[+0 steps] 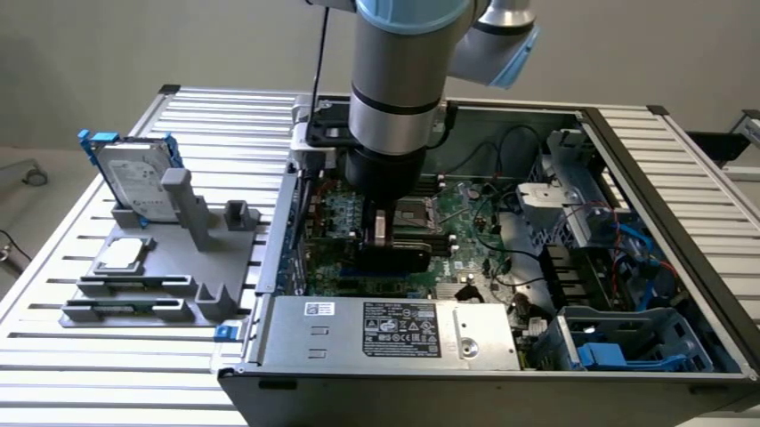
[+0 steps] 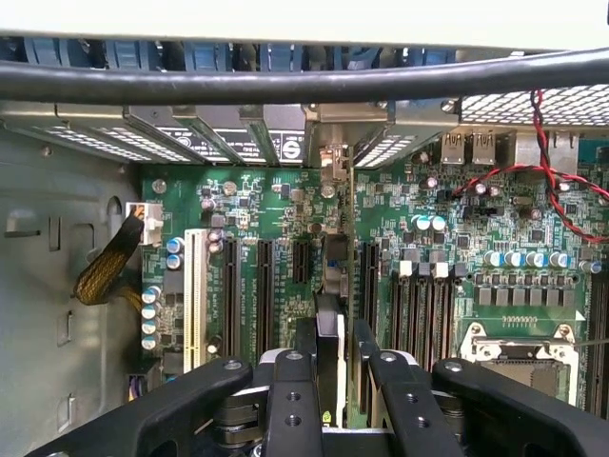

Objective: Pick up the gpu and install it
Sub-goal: 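Insert the gpu into the slot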

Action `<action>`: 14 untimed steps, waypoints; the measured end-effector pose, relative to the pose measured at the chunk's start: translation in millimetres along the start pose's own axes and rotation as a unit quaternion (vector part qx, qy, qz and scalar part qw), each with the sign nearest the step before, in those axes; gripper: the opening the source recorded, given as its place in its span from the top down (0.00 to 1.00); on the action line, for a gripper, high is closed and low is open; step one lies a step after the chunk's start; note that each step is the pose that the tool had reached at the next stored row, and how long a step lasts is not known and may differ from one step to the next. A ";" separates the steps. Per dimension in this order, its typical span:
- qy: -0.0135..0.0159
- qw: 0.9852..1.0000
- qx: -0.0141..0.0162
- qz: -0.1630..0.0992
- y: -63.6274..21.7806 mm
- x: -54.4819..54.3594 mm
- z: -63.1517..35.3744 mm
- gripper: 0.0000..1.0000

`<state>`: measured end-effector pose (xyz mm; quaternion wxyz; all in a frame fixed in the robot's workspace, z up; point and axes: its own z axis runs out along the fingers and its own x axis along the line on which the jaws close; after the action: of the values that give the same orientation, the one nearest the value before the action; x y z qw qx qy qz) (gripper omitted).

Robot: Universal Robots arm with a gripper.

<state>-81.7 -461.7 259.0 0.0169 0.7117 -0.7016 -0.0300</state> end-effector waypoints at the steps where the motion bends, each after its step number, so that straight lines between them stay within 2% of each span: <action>1: 0.000 1.000 -0.001 0.000 0.0 0.1 0.0 0.74; 4: 0.000 1.000 -0.003 0.000 0.0 0.3 0.0 0.74; 14: 0.000 1.000 -0.004 0.000 -0.1 1.4 0.0 0.74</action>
<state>-81.6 -463.1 259.0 0.0199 0.7116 -0.7016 -0.0331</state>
